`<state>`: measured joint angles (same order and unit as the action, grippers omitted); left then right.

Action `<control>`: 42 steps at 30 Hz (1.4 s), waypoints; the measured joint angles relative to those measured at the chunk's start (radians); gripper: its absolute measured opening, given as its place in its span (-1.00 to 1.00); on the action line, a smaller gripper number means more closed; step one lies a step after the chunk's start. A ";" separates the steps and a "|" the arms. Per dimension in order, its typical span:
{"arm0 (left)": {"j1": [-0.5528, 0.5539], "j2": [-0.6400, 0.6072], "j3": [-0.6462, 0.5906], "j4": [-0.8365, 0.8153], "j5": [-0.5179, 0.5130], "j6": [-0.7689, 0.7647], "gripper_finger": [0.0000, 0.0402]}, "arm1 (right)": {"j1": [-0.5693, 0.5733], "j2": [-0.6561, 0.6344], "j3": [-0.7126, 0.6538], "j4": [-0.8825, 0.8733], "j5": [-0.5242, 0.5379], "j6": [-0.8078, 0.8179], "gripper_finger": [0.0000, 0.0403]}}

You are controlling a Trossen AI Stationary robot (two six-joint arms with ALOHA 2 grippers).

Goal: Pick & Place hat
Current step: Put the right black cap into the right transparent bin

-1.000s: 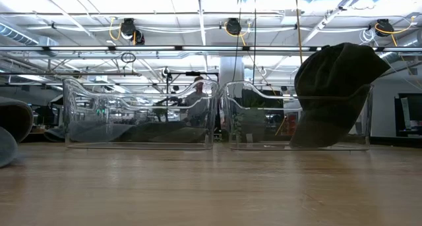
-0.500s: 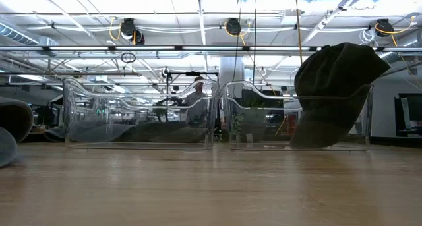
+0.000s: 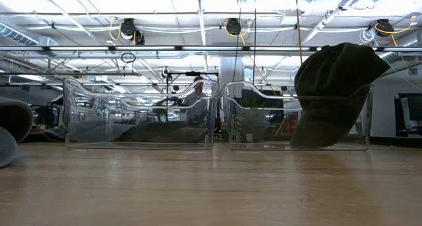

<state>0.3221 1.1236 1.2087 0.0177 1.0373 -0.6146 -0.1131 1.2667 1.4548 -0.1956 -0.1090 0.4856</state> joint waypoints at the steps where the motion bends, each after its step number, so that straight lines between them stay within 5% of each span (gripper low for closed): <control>1: -0.004 0.000 0.000 -0.034 0.012 0.011 -0.96 | 0.000 -0.002 0.000 -0.008 -0.001 0.000 -0.20; 11: -0.050 0.000 0.000 -0.359 0.039 0.252 -0.96 | 0.000 -0.034 0.000 -0.081 -0.001 0.047 -0.08; 19: -0.077 0.000 0.000 -0.526 -0.055 0.410 -0.96 | -0.005 -0.045 0.000 -0.108 -0.025 0.078 -0.02; 31: -0.138 0.001 0.012 -0.802 -0.396 0.680 -0.96 | -0.005 -0.046 0.000 -0.040 -0.062 0.067 0.05; 42: -0.192 0.139 0.303 -1.173 -0.626 0.834 -0.96 | -0.003 -0.022 0.000 0.026 -0.080 -0.025 0.25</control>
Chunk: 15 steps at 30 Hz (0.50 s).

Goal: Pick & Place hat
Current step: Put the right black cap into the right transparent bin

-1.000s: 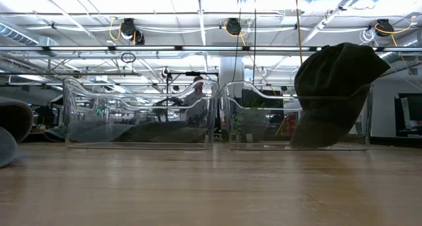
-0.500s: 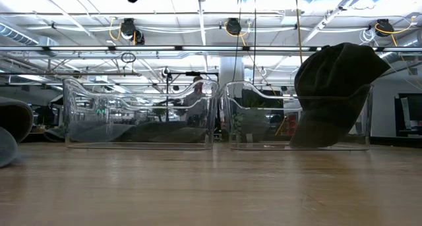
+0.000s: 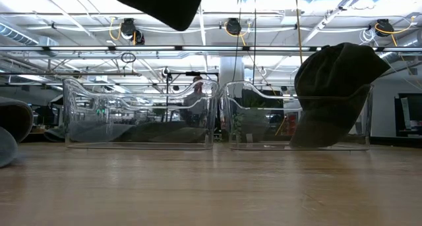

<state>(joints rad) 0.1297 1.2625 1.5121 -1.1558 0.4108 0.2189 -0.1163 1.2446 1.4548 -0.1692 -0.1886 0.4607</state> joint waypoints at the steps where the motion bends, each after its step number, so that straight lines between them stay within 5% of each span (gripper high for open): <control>1: -0.003 0.017 0.028 -0.022 -0.014 0.011 -0.96 | 0.001 0.000 0.000 0.005 0.000 -0.004 0.26; 8: -0.008 0.119 0.196 -0.130 -0.055 0.039 -0.96 | 0.013 0.019 0.057 0.022 -0.024 -0.077 0.26; 15: -0.008 0.235 0.400 -0.256 -0.139 0.054 -0.96 | 0.020 0.094 0.203 -0.179 -0.022 -0.163 0.26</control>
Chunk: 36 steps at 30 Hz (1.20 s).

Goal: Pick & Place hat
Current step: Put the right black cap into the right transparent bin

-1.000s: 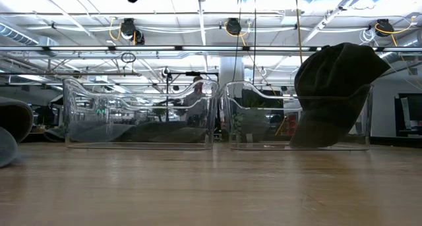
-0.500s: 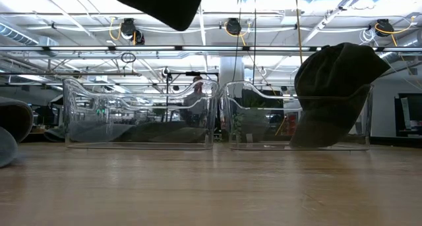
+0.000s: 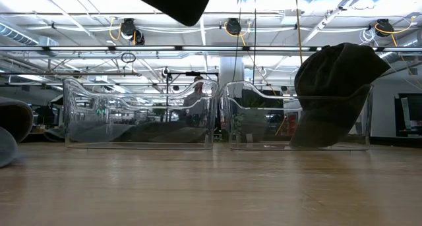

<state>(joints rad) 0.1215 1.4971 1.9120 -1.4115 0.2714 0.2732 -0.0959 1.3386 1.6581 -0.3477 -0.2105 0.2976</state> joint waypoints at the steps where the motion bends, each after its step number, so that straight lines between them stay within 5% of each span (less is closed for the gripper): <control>1: 0.000 0.019 0.031 -0.017 -0.014 0.007 -0.96 | 0.004 0.016 0.021 -0.023 0.000 -0.018 0.26; 14: -0.040 0.206 0.311 -0.159 -0.063 0.058 -0.96 | 0.024 0.055 0.116 -0.152 -0.001 -0.110 0.26; 36: -0.054 0.266 0.323 -0.158 -0.005 -0.011 -0.96 | 0.121 0.140 0.116 -0.278 -0.004 -0.164 0.25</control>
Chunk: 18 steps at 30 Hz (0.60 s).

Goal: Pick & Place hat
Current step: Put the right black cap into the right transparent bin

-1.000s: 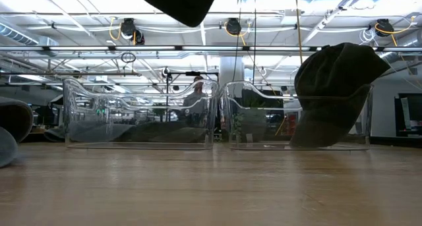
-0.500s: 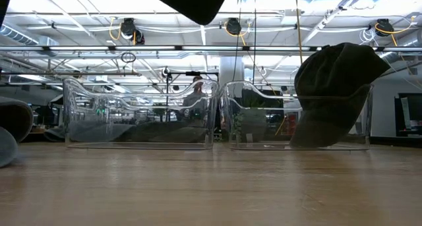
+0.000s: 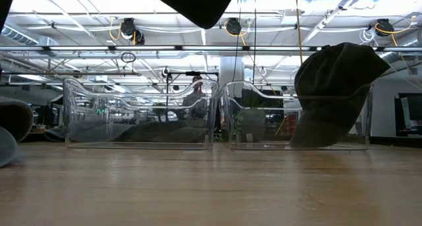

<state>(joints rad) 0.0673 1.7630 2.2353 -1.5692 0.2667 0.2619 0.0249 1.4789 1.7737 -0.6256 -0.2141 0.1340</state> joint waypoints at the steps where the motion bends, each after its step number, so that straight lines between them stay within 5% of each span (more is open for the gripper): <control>1: -0.003 0.000 0.000 -0.001 0.002 -0.001 -0.96 | 0.004 0.001 0.000 0.005 0.000 -0.001 0.24; 6: -0.004 0.000 0.000 -0.001 0.003 -0.010 -0.96 | 0.004 -0.013 0.000 0.033 0.000 0.009 -0.03; 14: -0.003 0.000 0.000 0.000 0.025 -0.037 -0.95 | 0.004 -0.013 0.000 0.030 -0.063 0.029 -0.87; 18: 0.000 0.000 0.000 -0.001 0.029 -0.035 -0.96 | 0.004 -0.013 0.000 0.003 -0.076 0.030 -0.91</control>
<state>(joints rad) 0.0677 1.7630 2.2349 -1.5700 0.2960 0.2264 0.0284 1.4658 1.7741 -0.6226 -0.2900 0.1639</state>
